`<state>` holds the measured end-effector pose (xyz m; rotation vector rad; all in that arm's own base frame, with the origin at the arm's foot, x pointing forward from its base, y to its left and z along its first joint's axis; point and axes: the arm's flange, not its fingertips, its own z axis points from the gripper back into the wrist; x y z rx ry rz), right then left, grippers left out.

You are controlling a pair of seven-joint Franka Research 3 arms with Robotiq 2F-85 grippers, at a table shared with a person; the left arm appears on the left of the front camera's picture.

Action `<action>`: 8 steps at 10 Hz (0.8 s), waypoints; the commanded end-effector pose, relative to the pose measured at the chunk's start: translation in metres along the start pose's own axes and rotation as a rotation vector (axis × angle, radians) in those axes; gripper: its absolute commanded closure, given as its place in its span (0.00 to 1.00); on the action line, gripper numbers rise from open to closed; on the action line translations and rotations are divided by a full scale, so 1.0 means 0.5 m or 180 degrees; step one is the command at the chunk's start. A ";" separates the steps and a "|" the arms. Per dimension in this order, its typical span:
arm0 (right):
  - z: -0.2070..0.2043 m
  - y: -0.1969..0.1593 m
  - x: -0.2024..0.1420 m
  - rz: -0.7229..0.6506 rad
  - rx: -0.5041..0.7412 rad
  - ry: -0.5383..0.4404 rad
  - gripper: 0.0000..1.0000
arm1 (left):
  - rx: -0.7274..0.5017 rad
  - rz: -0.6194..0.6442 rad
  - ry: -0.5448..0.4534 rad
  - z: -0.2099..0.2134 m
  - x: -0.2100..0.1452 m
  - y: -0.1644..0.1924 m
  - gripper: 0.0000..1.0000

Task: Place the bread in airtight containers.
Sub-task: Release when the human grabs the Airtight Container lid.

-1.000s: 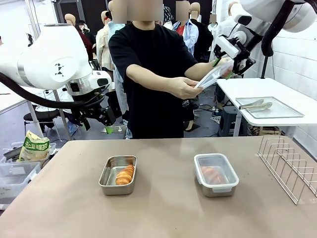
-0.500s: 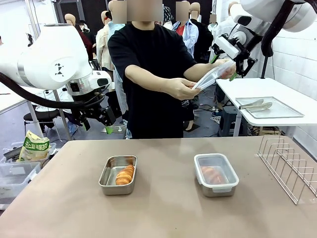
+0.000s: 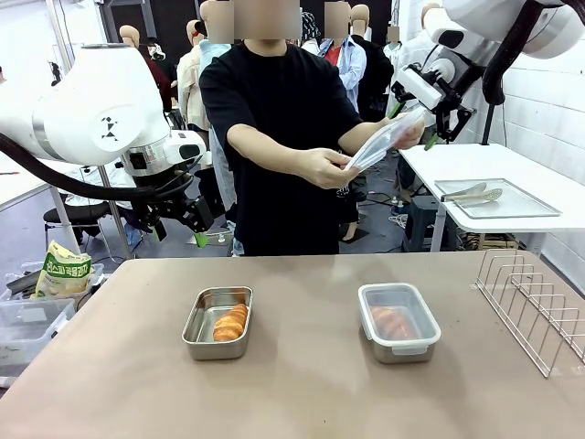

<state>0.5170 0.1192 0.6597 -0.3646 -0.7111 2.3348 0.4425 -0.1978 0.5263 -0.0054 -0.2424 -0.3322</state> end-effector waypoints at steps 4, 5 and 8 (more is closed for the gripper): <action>0.000 -0.002 -0.001 -0.0019 -0.0035 0.0000 0.00 | 0.0070 0.0052 0.0009 0.002 0.000 0.002 0.00; 0.000 -0.002 -0.001 -0.0019 -0.0035 0.0000 0.00 | 0.0070 0.0052 0.0009 0.002 0.000 0.002 0.00; 0.000 -0.002 -0.001 -0.0019 -0.0035 0.0000 0.00 | 0.0070 0.0052 0.0009 0.002 0.000 0.002 0.00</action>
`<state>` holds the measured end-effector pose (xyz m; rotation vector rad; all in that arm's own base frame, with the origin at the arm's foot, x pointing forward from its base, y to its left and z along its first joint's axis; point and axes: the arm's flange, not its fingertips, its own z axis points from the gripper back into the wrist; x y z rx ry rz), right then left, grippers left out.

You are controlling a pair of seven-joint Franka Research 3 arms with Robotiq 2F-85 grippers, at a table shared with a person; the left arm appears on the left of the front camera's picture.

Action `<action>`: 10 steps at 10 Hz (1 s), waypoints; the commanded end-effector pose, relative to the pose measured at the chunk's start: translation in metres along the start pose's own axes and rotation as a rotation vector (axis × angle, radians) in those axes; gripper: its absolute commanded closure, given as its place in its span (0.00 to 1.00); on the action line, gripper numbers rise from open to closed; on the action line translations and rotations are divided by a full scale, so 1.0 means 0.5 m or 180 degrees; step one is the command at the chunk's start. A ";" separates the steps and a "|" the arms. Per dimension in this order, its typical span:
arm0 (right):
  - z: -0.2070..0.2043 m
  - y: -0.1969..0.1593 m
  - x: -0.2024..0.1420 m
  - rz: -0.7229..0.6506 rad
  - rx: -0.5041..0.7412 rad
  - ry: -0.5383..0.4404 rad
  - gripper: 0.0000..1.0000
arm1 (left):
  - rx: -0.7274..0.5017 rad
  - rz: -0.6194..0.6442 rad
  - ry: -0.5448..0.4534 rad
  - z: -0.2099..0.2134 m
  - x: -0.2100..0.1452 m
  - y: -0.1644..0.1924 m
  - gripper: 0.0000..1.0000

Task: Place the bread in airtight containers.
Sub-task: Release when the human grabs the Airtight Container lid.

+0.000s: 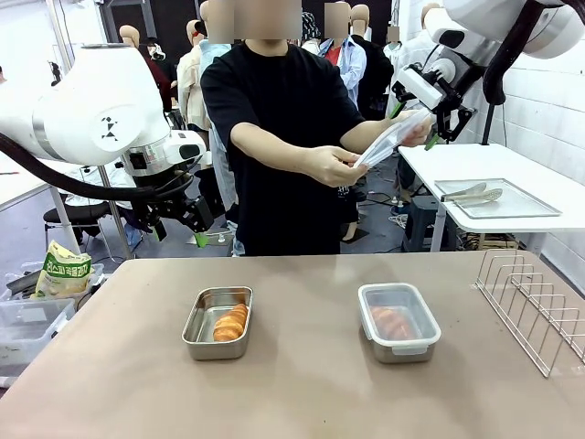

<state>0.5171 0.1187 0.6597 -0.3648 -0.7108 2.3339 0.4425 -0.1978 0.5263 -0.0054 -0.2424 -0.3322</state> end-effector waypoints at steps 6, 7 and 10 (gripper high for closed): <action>0.000 -0.002 0.000 -0.0017 -0.0035 -0.0002 0.00 | 0.0070 0.0052 0.0009 0.002 0.000 0.002 0.00; 0.000 -0.002 0.000 -0.0017 -0.0035 -0.0002 0.00 | 0.0070 0.0052 0.0009 0.002 0.000 0.002 0.00; 0.000 -0.002 0.000 -0.0017 -0.0035 -0.0002 0.00 | 0.0070 0.0052 0.0009 0.002 0.000 0.002 0.00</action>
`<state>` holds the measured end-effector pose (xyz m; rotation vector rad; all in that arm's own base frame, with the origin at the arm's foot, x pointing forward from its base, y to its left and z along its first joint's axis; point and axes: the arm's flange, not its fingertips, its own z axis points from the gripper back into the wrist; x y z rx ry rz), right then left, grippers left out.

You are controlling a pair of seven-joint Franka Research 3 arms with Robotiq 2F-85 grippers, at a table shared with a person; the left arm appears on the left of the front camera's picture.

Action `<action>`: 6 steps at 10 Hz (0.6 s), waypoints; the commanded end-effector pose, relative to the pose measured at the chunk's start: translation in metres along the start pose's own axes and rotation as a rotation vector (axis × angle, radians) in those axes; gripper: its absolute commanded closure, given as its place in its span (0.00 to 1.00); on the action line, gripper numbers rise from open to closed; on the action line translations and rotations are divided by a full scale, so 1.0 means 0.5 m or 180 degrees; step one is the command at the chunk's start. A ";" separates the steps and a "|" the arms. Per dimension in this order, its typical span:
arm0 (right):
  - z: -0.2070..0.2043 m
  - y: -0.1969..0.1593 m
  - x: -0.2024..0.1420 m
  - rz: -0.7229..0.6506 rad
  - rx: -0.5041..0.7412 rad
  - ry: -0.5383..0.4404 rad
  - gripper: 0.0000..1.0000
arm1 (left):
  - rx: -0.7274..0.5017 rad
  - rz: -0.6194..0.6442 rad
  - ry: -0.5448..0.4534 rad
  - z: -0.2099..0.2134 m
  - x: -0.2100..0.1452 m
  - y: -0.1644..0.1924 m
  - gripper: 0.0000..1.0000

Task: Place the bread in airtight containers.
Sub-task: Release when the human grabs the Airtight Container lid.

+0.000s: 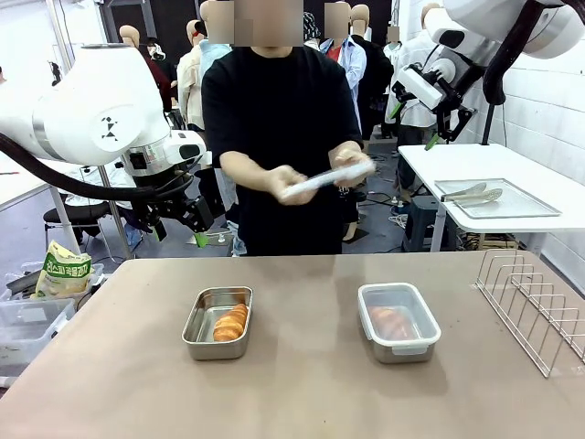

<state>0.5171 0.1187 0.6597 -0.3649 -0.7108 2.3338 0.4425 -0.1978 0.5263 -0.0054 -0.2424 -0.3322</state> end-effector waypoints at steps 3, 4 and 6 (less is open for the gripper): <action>0.000 -0.002 0.000 -0.0017 -0.0035 -0.0002 0.00 | 0.0070 0.0052 0.0009 0.002 0.000 0.002 0.00; 0.000 -0.002 0.000 -0.0017 -0.0035 -0.0002 0.00 | 0.0070 0.0052 0.0009 0.002 0.000 0.002 0.00; 0.000 -0.002 0.000 -0.0017 -0.0035 -0.0002 0.00 | 0.0070 0.0052 0.0009 0.002 0.000 0.002 0.00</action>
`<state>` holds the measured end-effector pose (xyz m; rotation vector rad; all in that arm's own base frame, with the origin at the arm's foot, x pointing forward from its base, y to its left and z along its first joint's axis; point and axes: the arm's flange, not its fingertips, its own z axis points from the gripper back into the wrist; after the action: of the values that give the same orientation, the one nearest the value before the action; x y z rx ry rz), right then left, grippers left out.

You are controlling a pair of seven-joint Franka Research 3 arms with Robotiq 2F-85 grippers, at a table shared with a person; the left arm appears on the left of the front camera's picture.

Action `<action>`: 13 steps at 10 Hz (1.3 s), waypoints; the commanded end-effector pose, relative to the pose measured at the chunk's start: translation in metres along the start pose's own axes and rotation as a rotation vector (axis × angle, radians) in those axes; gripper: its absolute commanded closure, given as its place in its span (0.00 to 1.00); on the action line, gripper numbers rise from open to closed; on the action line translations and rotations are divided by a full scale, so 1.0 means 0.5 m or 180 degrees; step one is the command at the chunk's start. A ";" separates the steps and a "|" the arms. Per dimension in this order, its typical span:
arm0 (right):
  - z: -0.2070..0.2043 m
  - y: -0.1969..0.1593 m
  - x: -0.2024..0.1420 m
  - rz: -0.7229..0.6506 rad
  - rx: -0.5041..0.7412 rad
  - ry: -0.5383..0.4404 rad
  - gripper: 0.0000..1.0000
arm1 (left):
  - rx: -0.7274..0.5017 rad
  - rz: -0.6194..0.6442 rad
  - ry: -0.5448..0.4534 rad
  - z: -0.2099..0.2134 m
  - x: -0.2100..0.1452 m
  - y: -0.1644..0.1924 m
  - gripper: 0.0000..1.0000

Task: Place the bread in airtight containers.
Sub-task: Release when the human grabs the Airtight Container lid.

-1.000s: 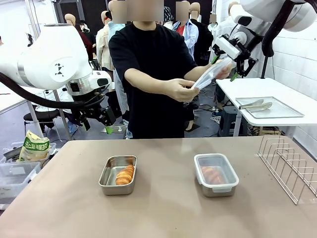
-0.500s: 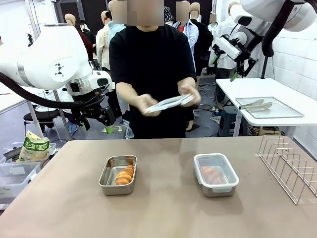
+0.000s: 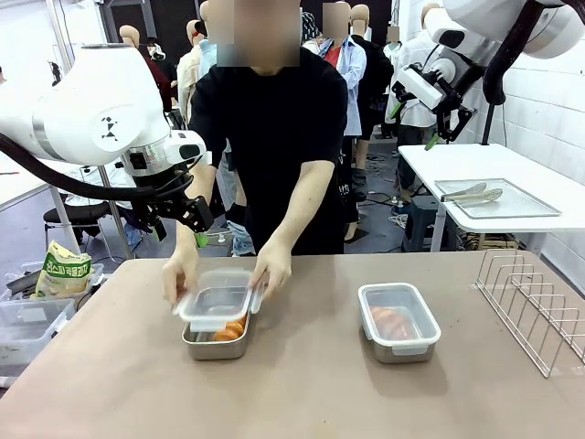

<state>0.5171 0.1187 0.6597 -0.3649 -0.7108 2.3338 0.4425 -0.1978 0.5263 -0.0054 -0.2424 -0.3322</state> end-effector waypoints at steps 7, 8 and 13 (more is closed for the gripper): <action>0.000 -0.002 0.000 -0.0017 -0.0035 -0.0002 0.00 | 0.0070 0.0052 0.0009 0.002 0.000 0.002 0.00; 0.000 -0.002 0.000 -0.0017 -0.0035 -0.0002 0.00 | 0.0070 0.0052 0.0009 0.002 0.000 0.002 0.00; 0.000 -0.002 0.000 -0.0017 -0.0035 -0.0002 0.00 | 0.0070 0.0052 0.0009 0.002 0.000 0.002 0.00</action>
<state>0.5171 0.1187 0.6597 -0.3649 -0.7108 2.3338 0.4425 -0.1978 0.5263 -0.0054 -0.2424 -0.3322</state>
